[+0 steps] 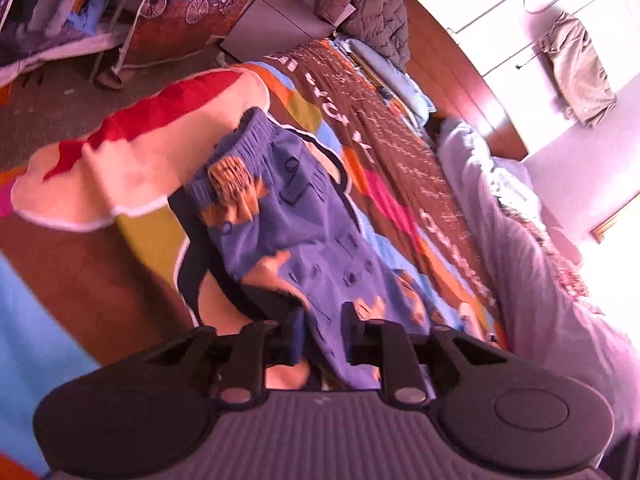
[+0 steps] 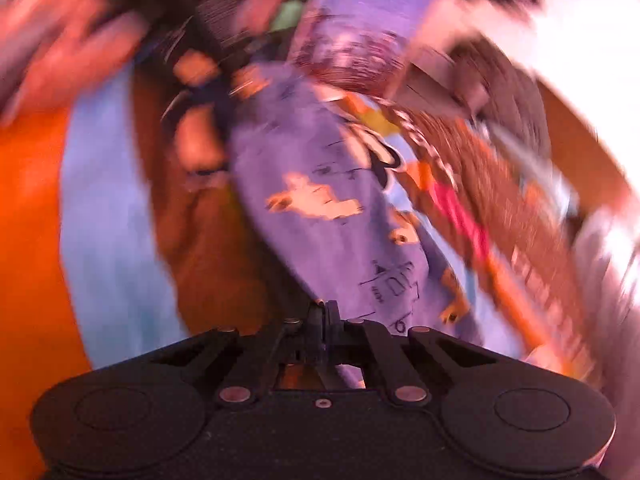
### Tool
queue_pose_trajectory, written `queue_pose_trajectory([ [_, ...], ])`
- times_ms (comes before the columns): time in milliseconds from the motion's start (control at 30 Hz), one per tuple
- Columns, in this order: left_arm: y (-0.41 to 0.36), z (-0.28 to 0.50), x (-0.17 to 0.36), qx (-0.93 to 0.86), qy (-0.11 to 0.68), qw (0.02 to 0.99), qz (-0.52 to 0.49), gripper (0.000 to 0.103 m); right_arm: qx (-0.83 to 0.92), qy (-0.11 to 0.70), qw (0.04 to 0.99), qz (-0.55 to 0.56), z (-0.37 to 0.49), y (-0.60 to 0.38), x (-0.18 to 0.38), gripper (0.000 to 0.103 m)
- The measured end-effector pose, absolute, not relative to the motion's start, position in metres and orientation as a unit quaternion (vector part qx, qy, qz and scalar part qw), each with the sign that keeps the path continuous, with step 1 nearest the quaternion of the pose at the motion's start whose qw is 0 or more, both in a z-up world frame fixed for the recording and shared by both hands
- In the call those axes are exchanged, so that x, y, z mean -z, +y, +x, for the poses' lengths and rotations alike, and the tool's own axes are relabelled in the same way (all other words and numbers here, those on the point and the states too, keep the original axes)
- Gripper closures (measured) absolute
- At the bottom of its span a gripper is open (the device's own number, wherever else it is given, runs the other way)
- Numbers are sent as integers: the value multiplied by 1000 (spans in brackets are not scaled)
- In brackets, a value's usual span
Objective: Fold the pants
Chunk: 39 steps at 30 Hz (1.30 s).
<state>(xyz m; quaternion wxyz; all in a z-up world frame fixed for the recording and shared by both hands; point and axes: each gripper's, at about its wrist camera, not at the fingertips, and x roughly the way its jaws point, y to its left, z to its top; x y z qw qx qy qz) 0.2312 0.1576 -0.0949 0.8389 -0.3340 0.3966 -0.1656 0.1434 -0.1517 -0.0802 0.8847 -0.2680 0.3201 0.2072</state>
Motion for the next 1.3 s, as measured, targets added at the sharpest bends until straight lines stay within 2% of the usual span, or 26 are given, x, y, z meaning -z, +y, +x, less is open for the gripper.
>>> queue_pose_trajectory([
  [33,159,228,96,173,398,834,-340,61,-206,329,894,-224,152,-160,70,103],
  [67,158,226,96,179,400,829,-348,55,-205,334,900,-191,158,-167,63,103],
  [167,156,230,105,194,411,811,-367,53,-202,339,911,-115,178,-187,41,103],
  [233,153,238,112,183,426,804,-373,53,-200,332,915,-112,183,-190,34,103],
  [367,151,243,115,157,418,811,-377,53,-201,327,913,-140,177,-188,37,103],
  [467,151,244,110,121,398,836,-357,54,-215,330,897,-201,160,-173,53,101],
  [600,157,245,107,94,384,848,-354,54,-235,327,876,-264,137,-156,75,87],
  [667,159,248,108,90,383,846,-359,54,-247,317,871,-284,131,-147,79,83],
  [933,165,246,108,94,381,848,-356,54,-294,261,817,-422,140,-91,107,82],
  [1067,168,245,110,103,383,846,-357,54,-277,256,810,-449,156,-76,120,83],
  [1133,171,246,112,107,383,844,-359,54,-272,260,812,-446,162,-72,122,88],
  [1200,174,245,114,111,383,841,-366,54,-271,261,811,-448,164,-69,126,102],
  [1300,178,244,115,118,382,837,-374,54,-266,244,820,-444,163,-72,127,103],
])
